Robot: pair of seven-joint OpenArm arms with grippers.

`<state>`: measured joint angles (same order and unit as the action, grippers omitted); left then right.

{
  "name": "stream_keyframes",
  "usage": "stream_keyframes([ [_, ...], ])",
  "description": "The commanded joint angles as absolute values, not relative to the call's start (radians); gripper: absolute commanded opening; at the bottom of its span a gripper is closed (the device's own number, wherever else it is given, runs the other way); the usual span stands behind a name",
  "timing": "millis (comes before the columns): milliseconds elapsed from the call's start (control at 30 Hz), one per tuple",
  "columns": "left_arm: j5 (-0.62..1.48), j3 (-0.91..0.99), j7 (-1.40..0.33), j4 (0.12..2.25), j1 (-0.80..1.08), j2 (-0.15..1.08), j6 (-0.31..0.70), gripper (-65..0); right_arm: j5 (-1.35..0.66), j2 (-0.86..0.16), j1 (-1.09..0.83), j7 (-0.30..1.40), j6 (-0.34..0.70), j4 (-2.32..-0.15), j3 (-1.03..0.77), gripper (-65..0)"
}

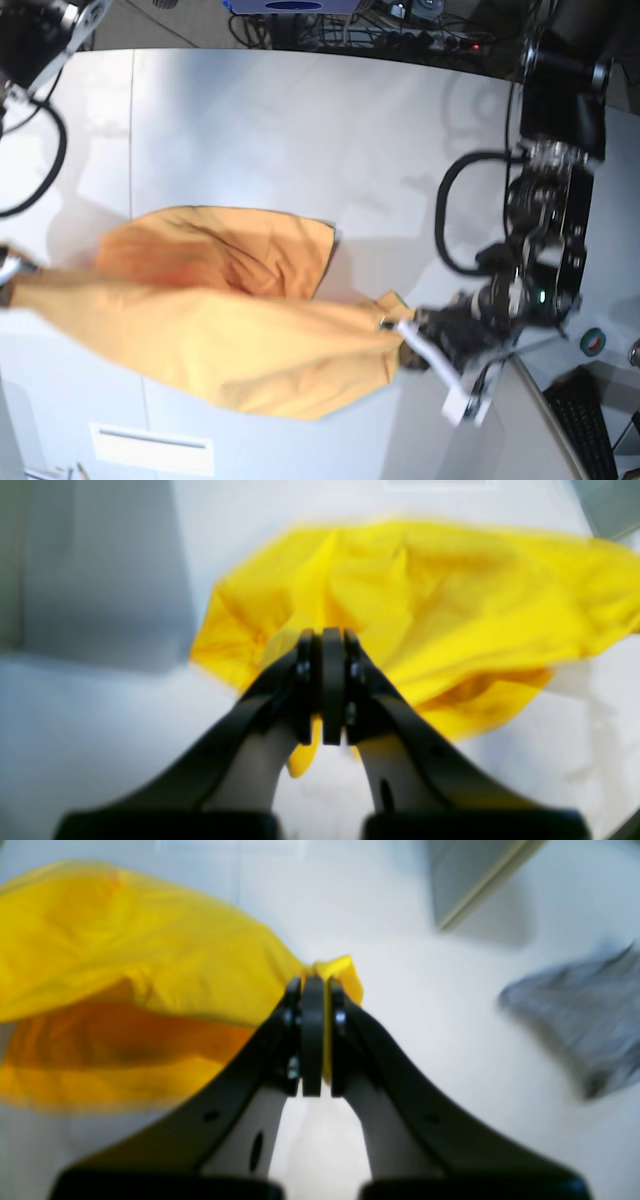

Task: Layout the t-shirt on the table in an organized manner, then fold the t-shirt properly
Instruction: 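Lift the shirt with both grippers and pull the grippers apart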

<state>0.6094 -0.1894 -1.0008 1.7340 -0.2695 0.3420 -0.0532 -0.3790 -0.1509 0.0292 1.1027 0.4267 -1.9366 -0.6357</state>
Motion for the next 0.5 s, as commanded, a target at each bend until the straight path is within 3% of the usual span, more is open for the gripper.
stream_keyframes([
  [0,0.608,-0.183,-0.986,1.742,-0.236,0.355,-0.054,-65.0,-0.412,-0.160,-0.001,1.058,0.424,-1.928,-0.641,-65.0],
  [233,0.458,-0.185,-0.984,1.670,0.013,0.361,-0.054,-65.0,-0.444,-0.110,-0.199,0.878,0.424,-1.699,-0.596,-65.0],
  [467,0.334,-0.183,-0.983,1.650,0.097,0.329,-0.053,-65.0,-0.443,-0.116,-0.213,0.819,0.424,-1.561,-0.584,-65.0],
])
